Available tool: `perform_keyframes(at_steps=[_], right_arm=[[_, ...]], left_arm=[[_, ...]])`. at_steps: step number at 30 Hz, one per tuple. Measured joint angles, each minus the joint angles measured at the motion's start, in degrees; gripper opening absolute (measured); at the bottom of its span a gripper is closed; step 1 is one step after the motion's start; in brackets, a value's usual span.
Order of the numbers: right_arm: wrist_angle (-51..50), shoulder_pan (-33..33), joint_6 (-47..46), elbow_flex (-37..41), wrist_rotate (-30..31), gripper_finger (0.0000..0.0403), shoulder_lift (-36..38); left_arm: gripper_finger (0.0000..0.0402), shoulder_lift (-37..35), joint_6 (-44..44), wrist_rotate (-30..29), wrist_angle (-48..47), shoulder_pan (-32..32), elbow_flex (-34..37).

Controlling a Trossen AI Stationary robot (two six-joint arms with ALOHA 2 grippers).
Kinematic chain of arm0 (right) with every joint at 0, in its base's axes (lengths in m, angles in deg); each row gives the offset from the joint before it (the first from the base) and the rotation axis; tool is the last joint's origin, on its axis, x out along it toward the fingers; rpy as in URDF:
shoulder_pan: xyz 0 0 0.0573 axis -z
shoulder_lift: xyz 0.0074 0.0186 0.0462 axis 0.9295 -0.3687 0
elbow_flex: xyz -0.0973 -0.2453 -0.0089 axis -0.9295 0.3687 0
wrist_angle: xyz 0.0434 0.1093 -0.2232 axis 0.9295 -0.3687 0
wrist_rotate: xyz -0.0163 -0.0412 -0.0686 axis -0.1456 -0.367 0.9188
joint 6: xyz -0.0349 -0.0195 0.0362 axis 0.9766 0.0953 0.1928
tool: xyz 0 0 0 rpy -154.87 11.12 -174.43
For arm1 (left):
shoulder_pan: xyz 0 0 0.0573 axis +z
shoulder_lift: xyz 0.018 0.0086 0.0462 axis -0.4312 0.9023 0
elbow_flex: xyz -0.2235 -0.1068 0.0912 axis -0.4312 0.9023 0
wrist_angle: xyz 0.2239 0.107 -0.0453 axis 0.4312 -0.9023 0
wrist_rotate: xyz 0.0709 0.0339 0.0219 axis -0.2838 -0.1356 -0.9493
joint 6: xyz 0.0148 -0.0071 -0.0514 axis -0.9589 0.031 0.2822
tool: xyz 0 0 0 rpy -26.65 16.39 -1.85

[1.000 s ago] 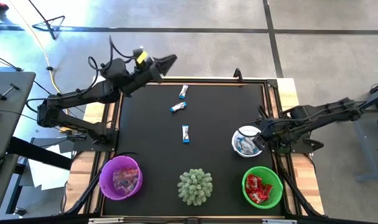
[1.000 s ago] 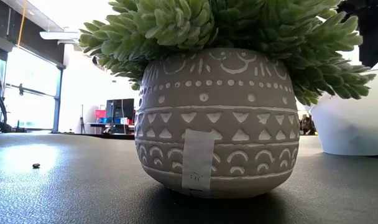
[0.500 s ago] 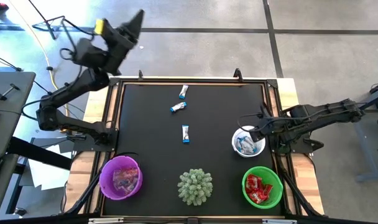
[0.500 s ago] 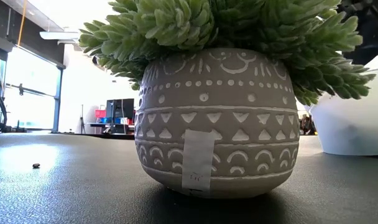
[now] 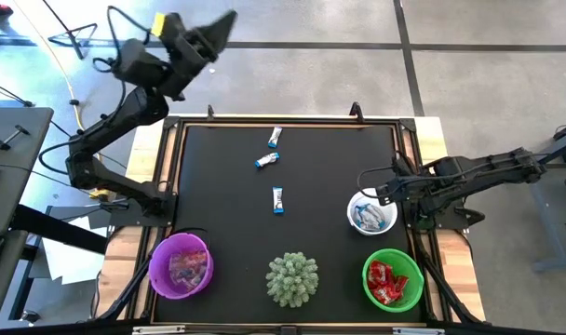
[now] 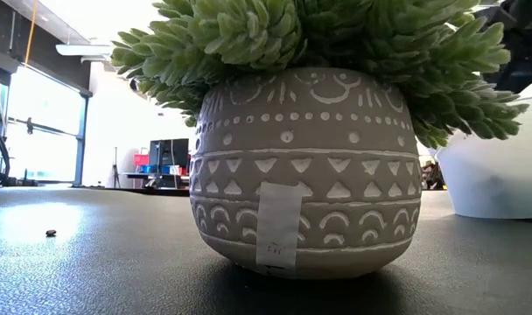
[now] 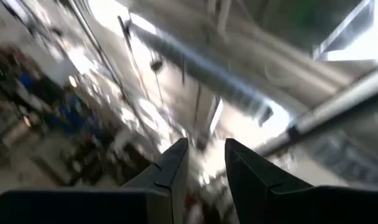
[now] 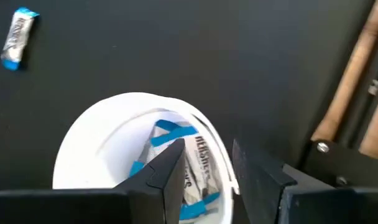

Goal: Sort candy
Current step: Put the white candy wrapper into the white bucket

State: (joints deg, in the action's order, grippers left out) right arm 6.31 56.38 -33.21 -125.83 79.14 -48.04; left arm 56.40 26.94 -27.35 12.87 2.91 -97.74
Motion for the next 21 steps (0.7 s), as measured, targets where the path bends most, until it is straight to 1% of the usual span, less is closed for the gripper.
perform_keyframes(at_steps=[2, 3, 6, 10, 15, 19, 21], right_arm=[[-0.93, 0.02, -2.23, 0.0, -0.24, 0.013, 0.01], [-1.19, 0.02, -3.19, 0.0, -0.34, 0.013, 0.01], [-0.77, 0.02, -6.37, 0.0, 1.0, 0.013, 0.01], [4.26, 0.02, -9.52, 0.0, 6.89, 0.013, -0.01], [15.69, 0.02, -5.58, 0.0, 15.06, 0.013, -1.27], [25.07, 0.08, 0.89, -0.02, 21.31, 0.013, -4.01], [29.22, 0.56, 4.22, -0.02, 23.03, 0.013, -6.01]], left_arm=[[0.009, 0.24, -0.1, 4.67, -2.66, 0.04, -0.04], [0.009, 0.33, -0.88, 5.9, -3.98, 0.04, -0.06], [0.009, 0.41, -4.62, 7.06, -9.37, 0.02, -0.08], [0.009, 1.62, -11.8, 7.05, -17.88, -0.35, -0.11], [0.009, 4.52, -20.99, 7.05, -31.92, -0.49, -0.11], [0.009, 8.01, -25.43, 7.05, -41.83, -0.51, -0.06], [0.009, 9.74, -26.37, 7.05, -45.54, -0.51, -0.04]])
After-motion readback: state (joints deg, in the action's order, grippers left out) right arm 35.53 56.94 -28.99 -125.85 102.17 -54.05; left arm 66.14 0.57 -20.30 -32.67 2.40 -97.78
